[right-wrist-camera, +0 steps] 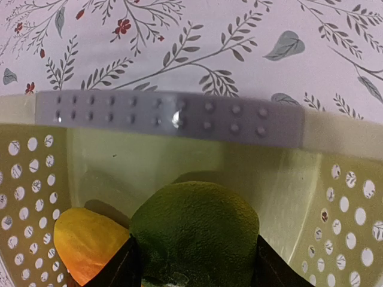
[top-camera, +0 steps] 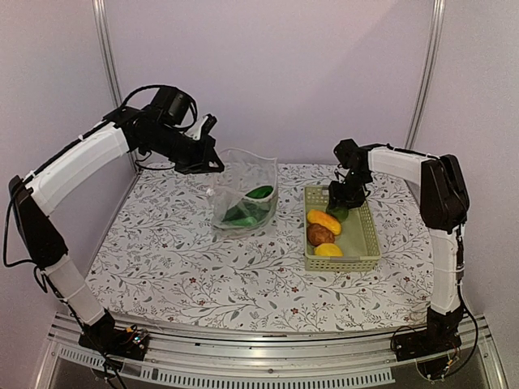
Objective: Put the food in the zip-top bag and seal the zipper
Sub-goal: Pick up the fake fruit from the bin, then place the fake fruit in the zipper food storage bag, then pass from the left arm to the right, then pass from the right arm to the left
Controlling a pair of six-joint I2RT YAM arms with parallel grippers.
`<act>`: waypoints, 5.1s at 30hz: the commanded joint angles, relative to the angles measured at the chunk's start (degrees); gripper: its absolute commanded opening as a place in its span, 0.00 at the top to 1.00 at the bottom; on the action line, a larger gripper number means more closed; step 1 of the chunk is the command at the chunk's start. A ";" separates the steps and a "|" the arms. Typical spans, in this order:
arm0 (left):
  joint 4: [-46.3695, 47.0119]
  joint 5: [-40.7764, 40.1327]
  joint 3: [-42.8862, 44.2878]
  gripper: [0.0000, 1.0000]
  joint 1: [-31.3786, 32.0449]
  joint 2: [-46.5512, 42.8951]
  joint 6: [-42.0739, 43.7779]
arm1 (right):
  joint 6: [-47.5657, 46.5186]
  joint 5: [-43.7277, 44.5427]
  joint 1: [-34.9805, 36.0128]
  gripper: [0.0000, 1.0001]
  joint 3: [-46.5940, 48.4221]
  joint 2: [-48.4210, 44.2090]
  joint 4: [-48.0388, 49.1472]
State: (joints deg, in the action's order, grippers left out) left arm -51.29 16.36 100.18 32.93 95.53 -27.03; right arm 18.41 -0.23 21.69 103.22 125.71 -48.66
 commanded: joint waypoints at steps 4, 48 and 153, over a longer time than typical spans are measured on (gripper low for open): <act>1.26 0.96 1.37 0.98 -0.04 1.82 -0.02 | -0.93 1.74 -0.05 0.51 -5.31 -16.45 -2.19; -0.17 5.28 11.17 0.98 3.63 4.56 -4.24 | -1.42 -10.73 29.00 0.48 15.92 -20.88 3.78; -19.40 -9.01 20.60 1.00 13.58 10.78 -1.06 | 0.07 -4.77 5.96 0.01 -12.40 -45.09 -3.83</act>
State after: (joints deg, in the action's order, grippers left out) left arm -72.07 6.02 121.27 47.70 105.56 -29.34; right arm 24.03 -4.67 33.52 107.53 85.69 -60.42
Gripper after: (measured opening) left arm 0.005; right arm 0.989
